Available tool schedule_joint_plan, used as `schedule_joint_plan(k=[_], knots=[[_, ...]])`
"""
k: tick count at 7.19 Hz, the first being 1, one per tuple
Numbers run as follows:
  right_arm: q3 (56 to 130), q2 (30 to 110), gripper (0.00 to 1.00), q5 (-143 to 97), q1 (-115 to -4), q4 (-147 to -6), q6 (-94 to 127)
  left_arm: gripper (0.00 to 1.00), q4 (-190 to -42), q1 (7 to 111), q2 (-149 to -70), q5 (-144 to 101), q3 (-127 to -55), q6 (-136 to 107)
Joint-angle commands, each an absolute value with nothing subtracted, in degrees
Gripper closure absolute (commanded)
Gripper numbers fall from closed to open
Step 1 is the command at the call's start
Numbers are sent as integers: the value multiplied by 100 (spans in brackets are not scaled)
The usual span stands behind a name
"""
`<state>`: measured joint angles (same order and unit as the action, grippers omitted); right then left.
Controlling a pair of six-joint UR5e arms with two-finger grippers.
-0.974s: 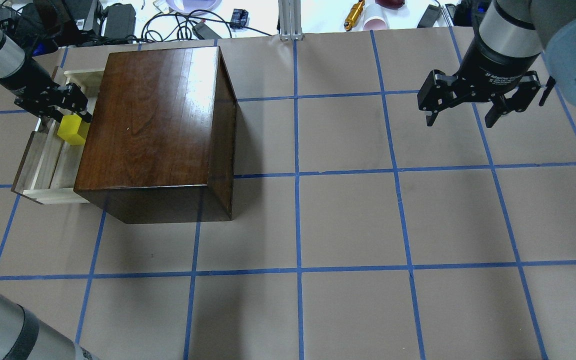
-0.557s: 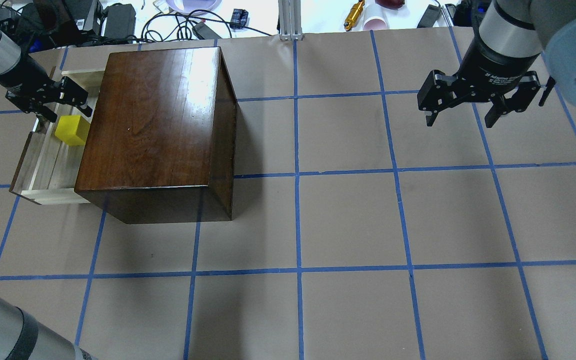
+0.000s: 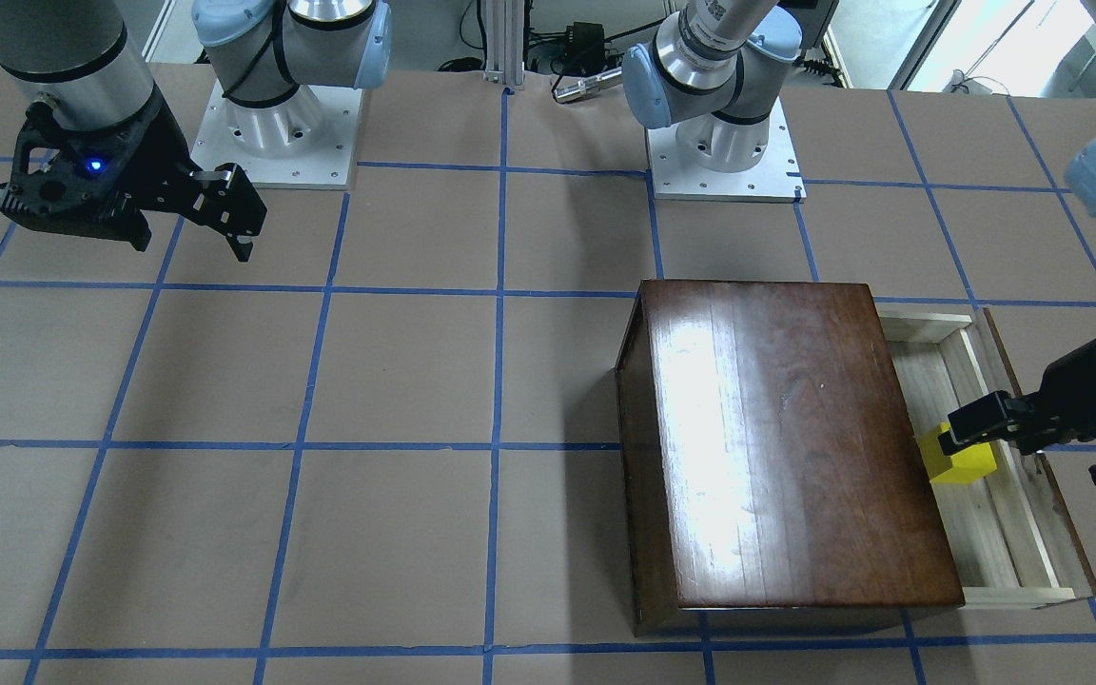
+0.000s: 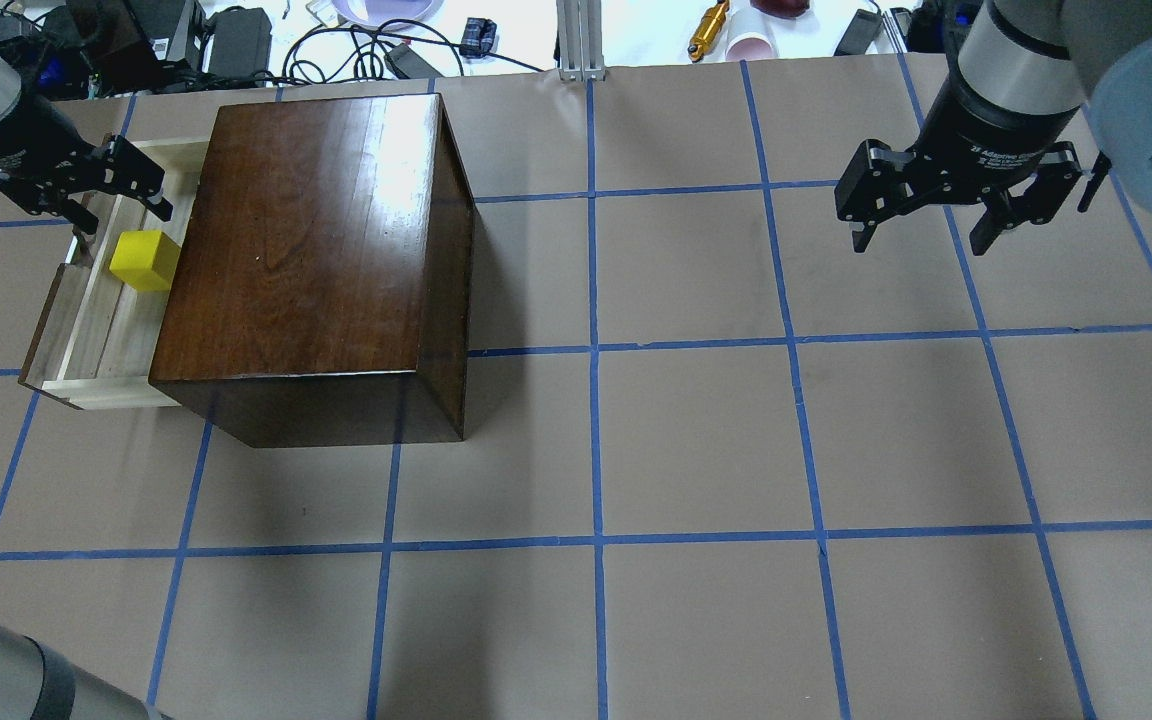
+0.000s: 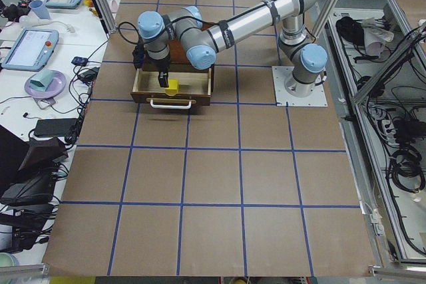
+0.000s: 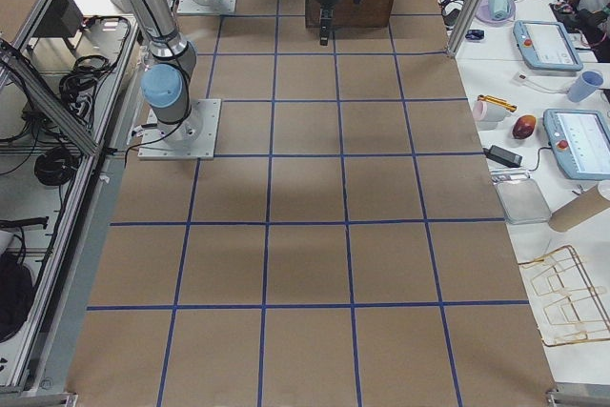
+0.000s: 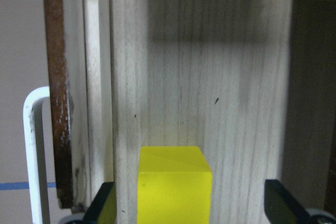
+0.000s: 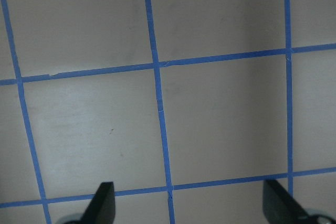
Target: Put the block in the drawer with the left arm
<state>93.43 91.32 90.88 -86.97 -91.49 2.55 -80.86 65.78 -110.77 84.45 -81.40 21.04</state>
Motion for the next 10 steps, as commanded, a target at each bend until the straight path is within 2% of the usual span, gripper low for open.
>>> schedule_joint_plan(k=[1,5,7,10], knots=[[9343,9132,0,9088,-8692,-9149,255,0,-8235,6993,-10829,8761,-7981,1645],[9343,9132,0,9088,-8701,-9149,255,0,-8332,7916,-10355,8903,-7989,814],[9352,9132,0,9088,-8701,-9149,255,0,-8411,8628,-10117,8929,-8173,273],[9352,9132,0,9088,-8701,-9149,255,0,-8638,8807,-9635,8912,-8717,246]])
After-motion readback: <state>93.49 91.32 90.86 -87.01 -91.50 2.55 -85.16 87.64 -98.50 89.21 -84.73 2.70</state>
